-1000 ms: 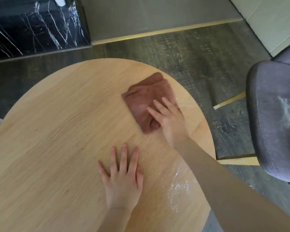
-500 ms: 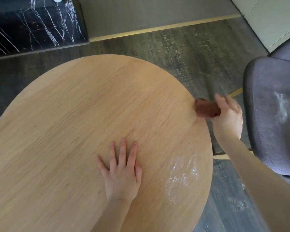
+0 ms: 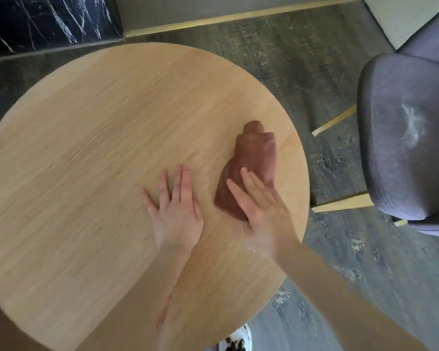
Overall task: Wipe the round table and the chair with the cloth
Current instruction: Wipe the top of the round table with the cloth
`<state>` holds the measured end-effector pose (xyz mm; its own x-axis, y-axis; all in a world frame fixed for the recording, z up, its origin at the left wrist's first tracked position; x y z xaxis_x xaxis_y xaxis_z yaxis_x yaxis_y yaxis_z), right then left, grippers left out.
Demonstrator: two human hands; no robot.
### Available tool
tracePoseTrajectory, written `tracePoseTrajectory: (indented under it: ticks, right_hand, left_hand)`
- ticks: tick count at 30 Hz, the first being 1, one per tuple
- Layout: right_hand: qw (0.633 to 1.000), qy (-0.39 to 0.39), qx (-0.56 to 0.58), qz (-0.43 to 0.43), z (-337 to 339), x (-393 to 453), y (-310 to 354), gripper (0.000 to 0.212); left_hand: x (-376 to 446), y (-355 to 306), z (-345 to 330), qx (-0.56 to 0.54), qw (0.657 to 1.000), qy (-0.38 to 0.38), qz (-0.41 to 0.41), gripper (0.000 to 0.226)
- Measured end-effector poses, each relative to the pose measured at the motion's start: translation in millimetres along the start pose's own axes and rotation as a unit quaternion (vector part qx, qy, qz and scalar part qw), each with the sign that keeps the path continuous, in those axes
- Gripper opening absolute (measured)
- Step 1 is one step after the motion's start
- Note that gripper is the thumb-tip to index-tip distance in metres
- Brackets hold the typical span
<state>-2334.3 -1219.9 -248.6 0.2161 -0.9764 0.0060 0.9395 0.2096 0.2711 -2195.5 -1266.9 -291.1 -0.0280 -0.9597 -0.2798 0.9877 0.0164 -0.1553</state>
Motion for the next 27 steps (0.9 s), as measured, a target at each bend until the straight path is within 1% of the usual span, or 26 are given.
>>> tracePoseTrajectory:
  ticks: [3, 6, 7, 9, 11, 12, 13, 14, 15, 16, 17, 18, 19, 20, 21, 22, 23, 24, 26, 27]
  right_hand:
    - [0.996, -0.026, 0.017, 0.083, -6.8, -36.0, 23.1, 0.054]
    - [0.988, -0.020, 0.001, 0.151, -6.0, -75.1, 19.8, 0.047]
    - [0.988, -0.012, -0.013, 0.155, -4.1, -86.0, 10.4, 0.044]
    - [0.992, -0.010, -0.047, 0.118, 4.2, -103.9, -14.3, 0.042]
    - [0.996, -0.010, -0.067, 0.050, 12.5, -110.1, -40.4, 0.037]
    - [0.997, -0.007, -0.076, 0.001, 14.0, -110.0, -59.2, 0.036]
    - [0.995, -0.002, -0.076, -0.067, 16.4, -109.2, -78.5, 0.035]
    - [0.985, 0.003, -0.050, -0.165, 22.0, -109.6, -99.4, 0.036]
    - [0.961, -0.007, -0.012, -0.277, 30.2, -112.1, -118.6, 0.039]
    - [0.922, -0.040, 0.040, -0.383, 38.7, -119.2, -136.0, 0.045]
    - [0.877, -0.089, 0.091, -0.464, 49.5, -125.9, -146.1, 0.054]
    - [0.845, -0.155, 0.118, -0.499, 62.3, -127.9, -150.3, 0.062]
    - [0.826, -0.220, 0.121, -0.504, 77.7, -124.7, -146.1, 0.069]
    - [0.822, -0.263, 0.112, -0.492, 90.5, -117.8, -137.2, 0.073]
    - [0.830, -0.289, 0.111, -0.465, 99.6, -106.9, -123.2, 0.076]
    - [0.845, -0.305, 0.120, -0.422, 100.9, -92.5, -109.4, 0.077]
    - [0.868, -0.305, 0.138, -0.366, 97.7, -75.7, -92.3, 0.076]
    - [0.896, -0.293, 0.144, -0.301, 89.8, -59.0, -75.2, 0.074]
    - [0.962, -0.198, 0.110, -0.153, 55.4, -26.5, -35.3, 0.067]
    - [0.982, -0.151, 0.088, -0.077, 34.2, -16.0, -14.3, 0.063]
  left_hand:
    - [-2.3, 0.7, 2.8, -0.024, 1.000, -0.009, -0.002, 0.064]
    - [-3.2, 1.2, 4.1, -0.033, 0.999, -0.020, -0.007, 0.065]
    - [-3.0, 1.1, 4.0, -0.032, 0.999, -0.022, -0.007, 0.065]
    - [-3.1, 1.9, 3.5, -0.030, 0.999, -0.026, -0.009, 0.063]
    - [-2.7, 2.0, 3.4, -0.030, 0.999, -0.027, -0.010, 0.063]
    - [-2.3, 2.0, 3.4, -0.029, 0.999, -0.026, -0.011, 0.062]
    - [-2.1, 2.3, 3.1, -0.027, 0.999, -0.026, -0.010, 0.062]
    - [-2.0, 2.8, 2.9, -0.024, 0.999, -0.027, -0.009, 0.063]
    - [-2.1, 3.1, 2.9, -0.023, 0.999, -0.028, -0.008, 0.063]
    - [-2.5, 3.4, 3.1, -0.022, 0.999, -0.031, -0.007, 0.063]
    - [-2.8, 3.4, 3.3, -0.023, 0.999, -0.035, -0.007, 0.064]
    - [-2.6, 3.0, 3.7, -0.025, 0.999, -0.041, -0.008, 0.064]
    - [-2.3, 3.0, 4.3, -0.025, 0.999, -0.046, -0.007, 0.064]
    - [-2.2, 3.1, 4.8, -0.024, 0.999, -0.046, -0.006, 0.064]
    - [-2.5, 2.9, 4.9, -0.023, 0.999, -0.044, -0.005, 0.064]
    - [-2.7, 2.8, 4.5, -0.024, 0.999, -0.044, -0.005, 0.064]
    - [-2.7, 2.8, 4.2, -0.024, 0.999, -0.044, -0.005, 0.063]
    - [-2.6, 2.9, 4.2, -0.023, 0.999, -0.043, -0.003, 0.062]
    - [-1.4, 3.7, 3.7, -0.023, 0.999, -0.035, 0.000, 0.062]
    - [-0.6, 3.9, 3.3, -0.020, 0.999, -0.027, 0.000, 0.064]
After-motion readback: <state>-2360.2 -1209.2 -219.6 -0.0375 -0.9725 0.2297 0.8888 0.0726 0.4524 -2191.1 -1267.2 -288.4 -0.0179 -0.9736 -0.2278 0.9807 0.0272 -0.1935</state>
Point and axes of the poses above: each hand's wrist, its own x-axis towards the middle knuckle, its own z-axis out of the back of the hand, y = z × x, the point moved 7 cm from there along x, towards the middle knuckle, and after that the axes turned 9 degrees about z, right-handed, at the moved point
